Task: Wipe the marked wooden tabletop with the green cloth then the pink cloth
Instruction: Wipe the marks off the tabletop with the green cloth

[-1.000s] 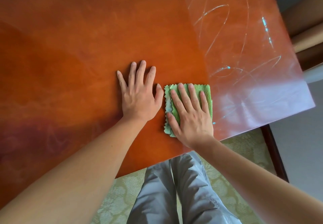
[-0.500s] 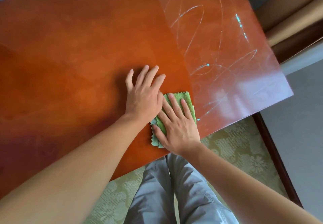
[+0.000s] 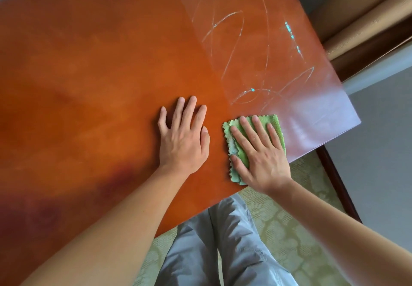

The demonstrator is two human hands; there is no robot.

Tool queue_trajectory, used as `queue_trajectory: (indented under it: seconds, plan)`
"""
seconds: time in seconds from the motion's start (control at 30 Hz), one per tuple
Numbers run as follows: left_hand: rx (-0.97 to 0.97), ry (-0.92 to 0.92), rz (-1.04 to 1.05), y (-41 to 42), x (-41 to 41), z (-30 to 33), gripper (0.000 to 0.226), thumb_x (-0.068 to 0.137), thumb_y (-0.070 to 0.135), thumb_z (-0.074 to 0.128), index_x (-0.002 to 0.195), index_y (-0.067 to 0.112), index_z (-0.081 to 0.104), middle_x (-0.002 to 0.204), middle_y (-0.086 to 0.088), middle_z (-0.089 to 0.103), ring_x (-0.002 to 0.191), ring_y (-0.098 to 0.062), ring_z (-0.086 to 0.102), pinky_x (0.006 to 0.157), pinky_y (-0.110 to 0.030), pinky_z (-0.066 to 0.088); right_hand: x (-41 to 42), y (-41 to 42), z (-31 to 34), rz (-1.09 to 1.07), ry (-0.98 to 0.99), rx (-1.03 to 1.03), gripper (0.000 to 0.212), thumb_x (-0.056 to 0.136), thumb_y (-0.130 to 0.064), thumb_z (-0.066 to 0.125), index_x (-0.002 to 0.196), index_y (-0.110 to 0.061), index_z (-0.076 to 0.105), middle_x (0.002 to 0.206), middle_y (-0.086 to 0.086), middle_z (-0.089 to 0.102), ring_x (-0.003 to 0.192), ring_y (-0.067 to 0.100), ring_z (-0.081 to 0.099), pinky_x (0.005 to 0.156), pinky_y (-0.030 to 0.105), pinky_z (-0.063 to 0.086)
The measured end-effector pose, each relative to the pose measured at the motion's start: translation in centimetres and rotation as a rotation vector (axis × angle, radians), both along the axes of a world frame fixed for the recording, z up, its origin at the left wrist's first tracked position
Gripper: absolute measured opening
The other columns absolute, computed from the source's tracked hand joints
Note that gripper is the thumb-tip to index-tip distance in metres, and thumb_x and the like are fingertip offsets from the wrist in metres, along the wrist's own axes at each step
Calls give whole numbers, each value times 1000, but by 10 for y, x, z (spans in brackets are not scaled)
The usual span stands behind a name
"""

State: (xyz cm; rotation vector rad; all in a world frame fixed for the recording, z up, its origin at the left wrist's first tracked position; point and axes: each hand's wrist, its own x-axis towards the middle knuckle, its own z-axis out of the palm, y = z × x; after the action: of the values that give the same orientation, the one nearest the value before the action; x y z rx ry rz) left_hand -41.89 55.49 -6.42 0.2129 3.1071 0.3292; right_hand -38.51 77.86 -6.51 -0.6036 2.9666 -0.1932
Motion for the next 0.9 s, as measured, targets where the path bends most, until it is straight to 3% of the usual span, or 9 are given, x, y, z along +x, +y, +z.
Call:
queue_trajectory:
  seconds: [0.2,0.4,0.57,0.9]
  plan:
    - [-7,14,-11,1,1,-1,51,102,35,38,150,19,48,162,-10,37,152,-32,28,120,-64,17,1,0,3,-13,-22,-3,66,105,-58,24,163,-26,22,170,2,16,158,27,6,128,50,4]
    - [8,12,-14,1,0,0,52,101,34,38,150,18,48,161,-10,37,152,-33,28,120,-65,17,11,-38,8,-189,-35,-29,70,101,-56,34,161,-21,27,169,4,19,158,28,6,127,49,-1]
    - [8,9,-38,-1,1,0,55,100,36,34,150,17,47,161,-12,37,152,-34,28,119,-66,18,29,-67,4,-107,-23,-86,69,101,-54,39,159,-18,33,168,5,23,158,30,9,127,53,7]
    - [15,3,-35,0,1,0,54,101,37,35,149,18,48,161,-11,38,151,-33,29,119,-65,18,9,-26,5,72,-54,-27,68,103,-58,31,162,-25,24,169,2,19,158,26,8,128,49,4]
